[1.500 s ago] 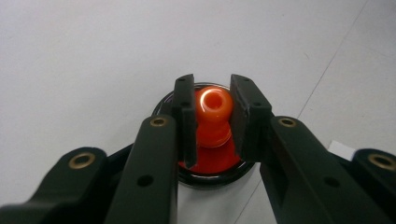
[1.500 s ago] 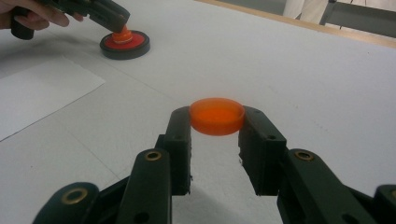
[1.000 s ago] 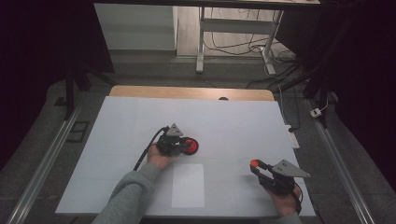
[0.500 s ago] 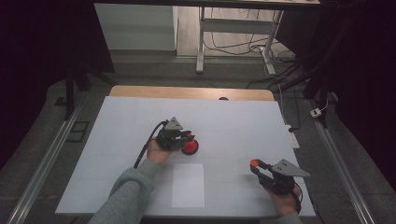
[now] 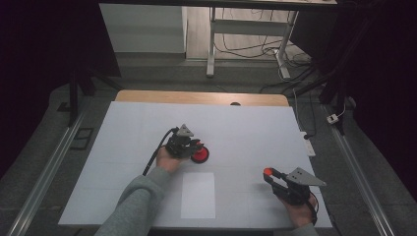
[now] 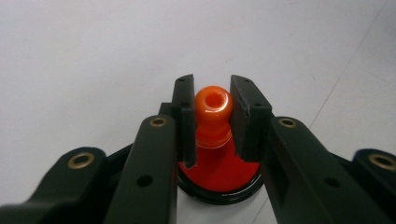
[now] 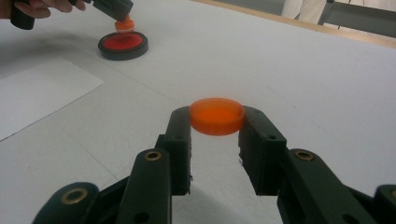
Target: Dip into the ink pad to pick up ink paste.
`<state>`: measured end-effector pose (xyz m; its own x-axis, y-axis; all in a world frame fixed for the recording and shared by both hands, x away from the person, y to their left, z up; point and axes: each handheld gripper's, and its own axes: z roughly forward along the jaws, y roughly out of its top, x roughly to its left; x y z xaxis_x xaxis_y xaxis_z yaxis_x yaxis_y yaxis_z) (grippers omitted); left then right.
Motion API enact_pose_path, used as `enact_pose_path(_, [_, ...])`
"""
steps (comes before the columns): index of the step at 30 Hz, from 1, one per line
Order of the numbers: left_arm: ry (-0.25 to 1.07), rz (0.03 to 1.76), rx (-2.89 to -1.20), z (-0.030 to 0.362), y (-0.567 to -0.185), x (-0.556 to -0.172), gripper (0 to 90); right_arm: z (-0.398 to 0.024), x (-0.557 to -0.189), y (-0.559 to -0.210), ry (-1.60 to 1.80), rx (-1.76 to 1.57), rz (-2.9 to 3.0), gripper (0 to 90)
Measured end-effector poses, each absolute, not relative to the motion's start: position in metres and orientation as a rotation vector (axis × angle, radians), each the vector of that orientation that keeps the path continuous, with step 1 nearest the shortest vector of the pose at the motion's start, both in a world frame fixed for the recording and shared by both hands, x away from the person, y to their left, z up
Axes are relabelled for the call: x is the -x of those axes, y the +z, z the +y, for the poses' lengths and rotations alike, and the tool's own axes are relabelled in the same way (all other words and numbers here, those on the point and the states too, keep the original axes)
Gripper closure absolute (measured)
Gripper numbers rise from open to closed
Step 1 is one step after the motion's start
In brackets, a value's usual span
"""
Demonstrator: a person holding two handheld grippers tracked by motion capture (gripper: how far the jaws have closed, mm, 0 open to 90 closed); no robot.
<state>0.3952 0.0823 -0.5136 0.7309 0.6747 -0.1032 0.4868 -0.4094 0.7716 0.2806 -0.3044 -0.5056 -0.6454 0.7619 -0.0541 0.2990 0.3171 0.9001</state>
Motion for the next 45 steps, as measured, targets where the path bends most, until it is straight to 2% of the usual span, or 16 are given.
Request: enact_pose_path(45, [0.275, 0.882, -2.087, 0.08, -0.526, -0.395, 73.2, -0.304, -0.281, -0.506, 1.288, -0.925, 2.117, 64.5])
